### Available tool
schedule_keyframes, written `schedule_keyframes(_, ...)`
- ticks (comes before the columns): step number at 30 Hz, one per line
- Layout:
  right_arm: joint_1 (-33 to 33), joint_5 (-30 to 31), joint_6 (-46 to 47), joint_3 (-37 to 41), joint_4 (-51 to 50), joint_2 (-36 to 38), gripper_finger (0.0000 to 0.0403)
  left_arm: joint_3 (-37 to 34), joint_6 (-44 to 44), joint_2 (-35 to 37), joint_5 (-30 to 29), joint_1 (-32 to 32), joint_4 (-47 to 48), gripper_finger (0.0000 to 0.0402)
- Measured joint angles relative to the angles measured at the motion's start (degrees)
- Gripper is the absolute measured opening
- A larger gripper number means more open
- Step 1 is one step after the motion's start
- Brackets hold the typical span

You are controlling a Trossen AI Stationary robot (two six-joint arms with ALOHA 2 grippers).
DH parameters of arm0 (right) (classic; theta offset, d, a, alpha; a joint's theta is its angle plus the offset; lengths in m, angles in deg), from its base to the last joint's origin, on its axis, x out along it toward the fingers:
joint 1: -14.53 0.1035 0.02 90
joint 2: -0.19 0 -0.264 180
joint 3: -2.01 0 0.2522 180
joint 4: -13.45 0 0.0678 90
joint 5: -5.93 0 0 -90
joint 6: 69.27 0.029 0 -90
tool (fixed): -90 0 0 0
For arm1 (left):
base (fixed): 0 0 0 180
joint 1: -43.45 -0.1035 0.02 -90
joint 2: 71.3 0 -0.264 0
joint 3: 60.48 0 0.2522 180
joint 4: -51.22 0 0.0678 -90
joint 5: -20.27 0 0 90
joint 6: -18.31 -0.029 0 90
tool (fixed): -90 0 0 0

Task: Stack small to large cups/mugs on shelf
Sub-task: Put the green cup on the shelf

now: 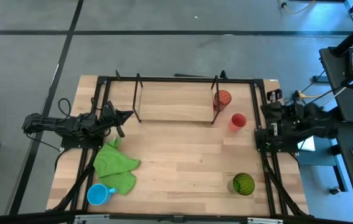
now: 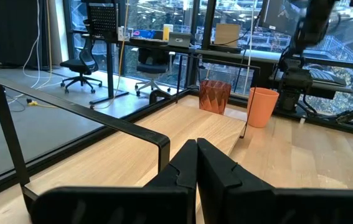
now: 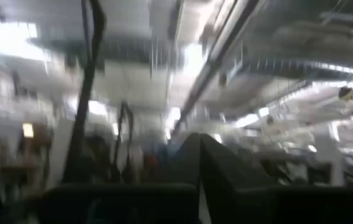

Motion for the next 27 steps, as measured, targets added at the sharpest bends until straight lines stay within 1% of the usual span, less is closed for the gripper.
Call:
schedule_keyframes(1, 0.0, 0.8, -0.6, -3.8, -7.4, -0.9, 0.0012, 0.0, 0.0, 0.0, 0.0, 0.0, 0.0, 0.0)
schedule_keyframes(2, 0.0, 2.7, 0.3, -7.5, -14.6, -2.2, 0.0012, 0.0, 0.0, 0.0, 0.0, 0.0, 0.0, 0.0)
schedule_keyframes(3, 0.0, 6.4, 3.1, -11.3, -21.8, -3.7, 0.0012, 0.0, 0.0, 0.0, 0.0, 0.0, 0.0, 0.0)
schedule_keyframes(5, 0.0, 17.7, 13.4, -18.4, -36.3, -7.0, 0.0012, 0.0, 0.0, 0.0, 0.0, 0.0, 0.0, 0.0)
schedule_keyframes(7, 0.0, 28.6, 26.9, -24.5, -49.1, -10.6, 0.0012, 0.0, 0.0, 0.0, 0.0, 0.0, 0.0, 0.0)
schedule_keyframes(8, 0.0, 31.9, 33.5, -27.2, -54.5, -12.0, 0.0012, 0.0, 0.0, 0.0, 0.0, 0.0, 0.0, 0.0)
schedule_keyframes(10, 0.0, 35.2, 43.1, -31.4, -60.8, -14.4, 0.0012, 0.0, 0.0, 0.0, 0.0, 0.0, 0.0, 0.0)
schedule_keyframes(12, 0.0, 36.1, 47.9, -34.3, -62.5, -15.9, 0.0012, 0.0, 0.0, 0.0, 0.0, 0.0, 0.0, 0.0)
schedule_keyframes(18, 0.0, 36.3, 43.0, -40.2, -61.9, -16.7, 0.0012, 0.0, 0.0, 0.0, 0.0, 0.0, 0.0, 0.0)
schedule_keyframes(24, 0.0, 36.3, 43.4, -42.8, -57.8, -16.7, 0.0012, 0.0, 0.0, 0.0, 0.0, 0.0, 0.0, 0.0)
schedule_keyframes(27, 0.0, 34.4, 44.9, -43.7, -54.7, -16.7, 0.0012, 0.0, 0.0, 0.0, 0.0, 0.0, 0.0, 0.0)
